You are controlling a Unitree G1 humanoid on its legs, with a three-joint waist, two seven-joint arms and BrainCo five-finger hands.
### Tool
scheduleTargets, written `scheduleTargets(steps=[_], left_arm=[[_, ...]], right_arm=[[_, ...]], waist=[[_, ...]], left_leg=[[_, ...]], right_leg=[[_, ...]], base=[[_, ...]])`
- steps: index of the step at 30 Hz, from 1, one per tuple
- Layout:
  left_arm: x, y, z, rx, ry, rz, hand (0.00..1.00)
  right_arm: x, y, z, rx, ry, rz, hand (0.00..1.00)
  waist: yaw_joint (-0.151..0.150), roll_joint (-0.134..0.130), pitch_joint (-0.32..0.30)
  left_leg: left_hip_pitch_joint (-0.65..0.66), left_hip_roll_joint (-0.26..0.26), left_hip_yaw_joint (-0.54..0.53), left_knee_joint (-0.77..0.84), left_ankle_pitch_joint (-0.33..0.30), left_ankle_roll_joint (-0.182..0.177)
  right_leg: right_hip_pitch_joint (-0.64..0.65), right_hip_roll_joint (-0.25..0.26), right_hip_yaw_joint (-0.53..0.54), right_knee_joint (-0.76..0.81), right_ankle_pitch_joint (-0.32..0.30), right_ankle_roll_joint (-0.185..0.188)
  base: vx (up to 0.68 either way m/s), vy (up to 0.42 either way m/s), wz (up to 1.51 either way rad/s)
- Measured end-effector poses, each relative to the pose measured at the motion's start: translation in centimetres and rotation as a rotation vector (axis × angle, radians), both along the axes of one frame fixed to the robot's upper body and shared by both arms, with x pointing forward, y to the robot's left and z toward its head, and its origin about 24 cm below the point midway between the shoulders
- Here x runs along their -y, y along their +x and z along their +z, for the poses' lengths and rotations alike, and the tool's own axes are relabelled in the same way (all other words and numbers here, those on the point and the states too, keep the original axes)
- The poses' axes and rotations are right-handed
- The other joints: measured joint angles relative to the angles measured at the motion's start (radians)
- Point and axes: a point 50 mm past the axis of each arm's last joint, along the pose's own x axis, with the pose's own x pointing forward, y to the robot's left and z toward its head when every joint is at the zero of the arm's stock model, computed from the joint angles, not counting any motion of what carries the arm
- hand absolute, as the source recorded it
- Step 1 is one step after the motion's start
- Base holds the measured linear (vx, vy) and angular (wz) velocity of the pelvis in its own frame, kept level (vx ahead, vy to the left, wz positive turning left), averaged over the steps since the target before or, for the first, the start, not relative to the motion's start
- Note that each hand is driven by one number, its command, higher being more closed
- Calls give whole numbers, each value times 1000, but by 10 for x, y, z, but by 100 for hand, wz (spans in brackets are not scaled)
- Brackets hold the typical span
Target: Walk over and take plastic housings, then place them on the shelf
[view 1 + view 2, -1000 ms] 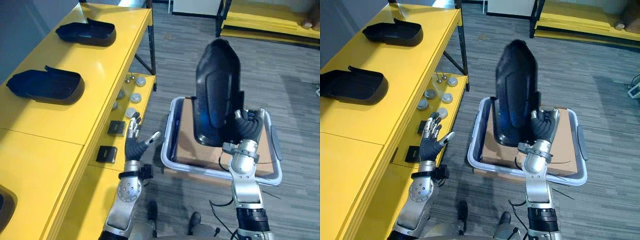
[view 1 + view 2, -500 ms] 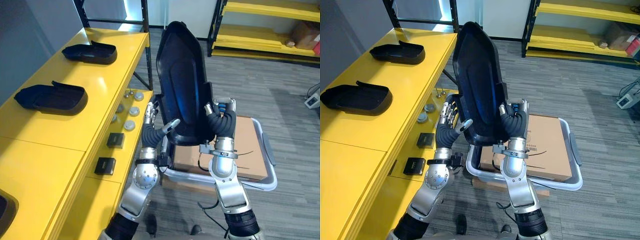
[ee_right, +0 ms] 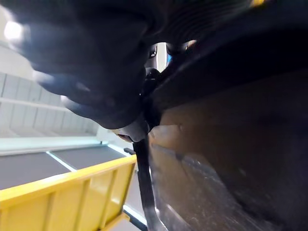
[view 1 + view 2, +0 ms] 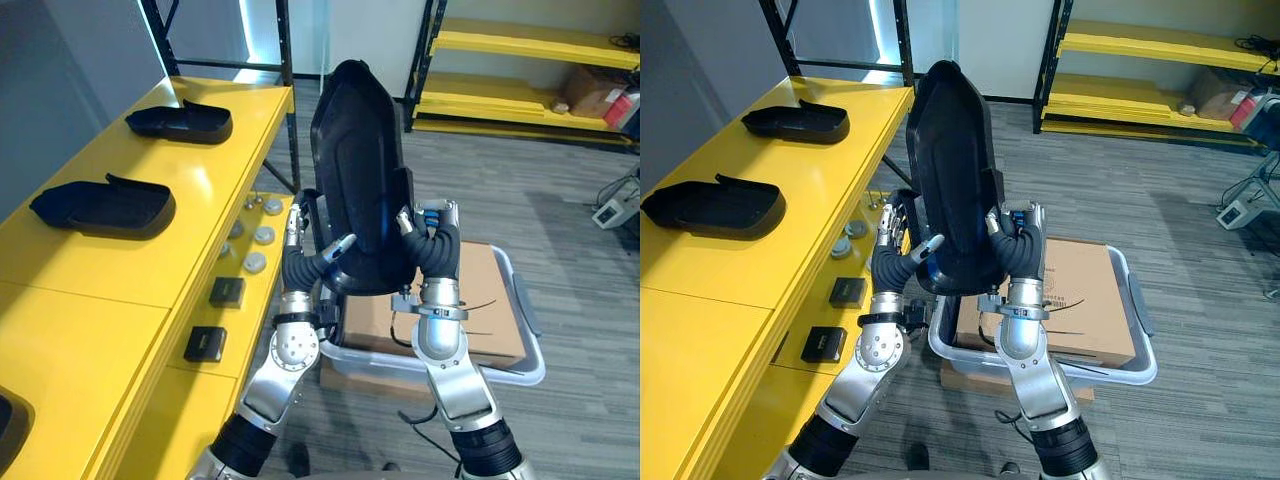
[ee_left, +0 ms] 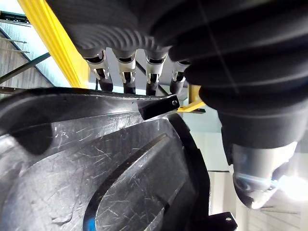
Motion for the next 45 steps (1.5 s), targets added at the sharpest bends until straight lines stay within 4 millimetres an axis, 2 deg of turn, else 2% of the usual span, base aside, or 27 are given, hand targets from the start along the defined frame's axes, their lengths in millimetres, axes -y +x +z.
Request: scheduleTargets(steps=[7, 14, 21, 25, 31, 37, 39, 44, 45], left_arm=[[5, -2, -2, -15, -9, -33, 0], [9, -12, -16, -76, -2, -103, 0], [-4, -16, -21, -115, -66, -50, 0], [-8, -15, -21, -114, -68, -39, 0], [-5, -15, -21, -119, -73, -56, 0], [-1, -12, -30, -175, -53, -55, 0], [-3, -10, -35, -196, -45, -38, 0], [-3, -6, -39, -213, -26, -30, 0], [-3, -3, -39, -214, -17, -28, 100]], right_arm=[[8, 8, -5, -21, 7, -56, 100], [23, 16, -18, -85, 34, -139, 100], [46, 16, -22, -100, 60, -242, 100], [49, 15, -24, -112, 68, -255, 100], [39, 13, -28, -131, 73, -217, 100], [3, 11, -30, -159, 53, -21, 100], [-3, 9, -31, -170, 70, 11, 100], [-6, 6, -38, -207, 106, 42, 100], [-6, 5, -40, -219, 118, 48, 100]], waist=[[0, 0, 0], [-1, 0, 0], [-1, 0, 0], [-1, 0, 0], [-2, -3, -2], [-5, -10, -6], [-3, -15, -10], [-2, -30, -19], [-2, -32, -21]], left_leg=[[0, -2, -12, 0, 2, 2], [0, -3, -26, -1, 9, 5], [2, -2, -30, -3, 12, 6], [2, -2, -30, -3, 12, 6], [2, -1, -26, -3, 12, 6], [2, 1, -16, -3, 12, 6], [2, 1, -15, -3, 12, 6], [2, 0, -10, -3, 12, 5], [2, 0, -8, -3, 12, 5]], right_leg=[[4, 0, -10, 0, -1, 0], [4, -1, -25, 5, -5, -6], [4, -2, -28, 11, -6, -6], [4, -2, -27, 10, -6, -6], [4, -1, -25, 6, -2, 0], [3, 1, -19, 0, 0, -1], [3, 1, -19, 0, 0, -1], [1, -1, -14, 0, 0, -2], [0, 0, -10, 0, -1, -5]], base=[[9, 5, 4], [-5, 3, 6], [-3, 2, 1], [0, 0, 0], [0, 0, 0], [1, 0, -2], [0, 0, 0], [0, 1, -2], [-1, 9, -8]])
